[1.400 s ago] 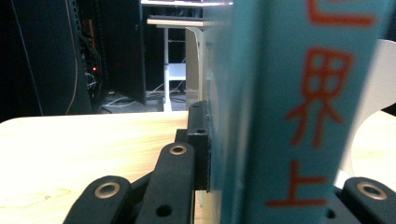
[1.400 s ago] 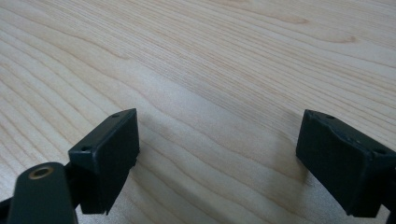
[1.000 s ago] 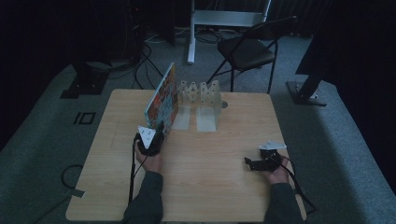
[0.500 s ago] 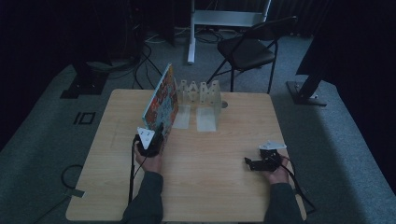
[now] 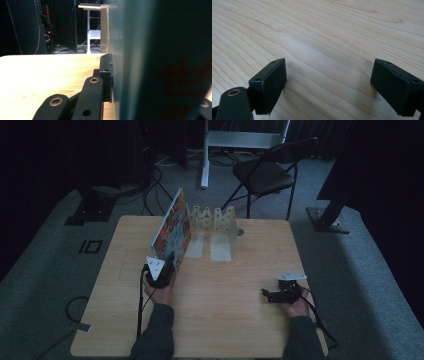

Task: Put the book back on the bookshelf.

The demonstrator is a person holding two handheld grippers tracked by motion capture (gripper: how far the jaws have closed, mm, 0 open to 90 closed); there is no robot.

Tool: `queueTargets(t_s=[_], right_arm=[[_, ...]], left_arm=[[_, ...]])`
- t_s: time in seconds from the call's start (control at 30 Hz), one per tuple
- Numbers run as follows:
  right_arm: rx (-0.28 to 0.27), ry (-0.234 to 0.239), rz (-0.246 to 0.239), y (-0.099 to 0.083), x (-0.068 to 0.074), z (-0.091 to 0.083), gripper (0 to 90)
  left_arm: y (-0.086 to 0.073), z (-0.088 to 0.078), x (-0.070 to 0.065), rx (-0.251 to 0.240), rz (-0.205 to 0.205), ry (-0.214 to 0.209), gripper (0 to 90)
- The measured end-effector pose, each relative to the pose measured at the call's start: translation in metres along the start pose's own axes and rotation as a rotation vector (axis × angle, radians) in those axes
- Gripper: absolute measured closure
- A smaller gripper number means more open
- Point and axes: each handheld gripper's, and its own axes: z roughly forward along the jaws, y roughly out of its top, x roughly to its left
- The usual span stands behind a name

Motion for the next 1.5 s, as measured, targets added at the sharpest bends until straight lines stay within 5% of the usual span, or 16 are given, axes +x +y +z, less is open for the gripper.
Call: queueTargets(t_s=[0.53, 0.87, 1.5], right_arm=[[0.0, 0.001, -0.002, 0.0, 0.0, 0.0, 13.0], [0.0, 0.001, -0.003, 0.0, 0.0, 0.0, 13.0], [0.0, 0.001, -0.003, 0.0, 0.0, 0.0, 13.1]], left_arm=[[0.0, 0.0, 0.002, -0.01, 0.01, -0.004, 77.3], [0.0, -0.001, 0.006, -0.007, 0.012, -0.009, 65.7], [0.002, -0.01, 0.019, 0.032, -0.001, -0.112, 51.9]])
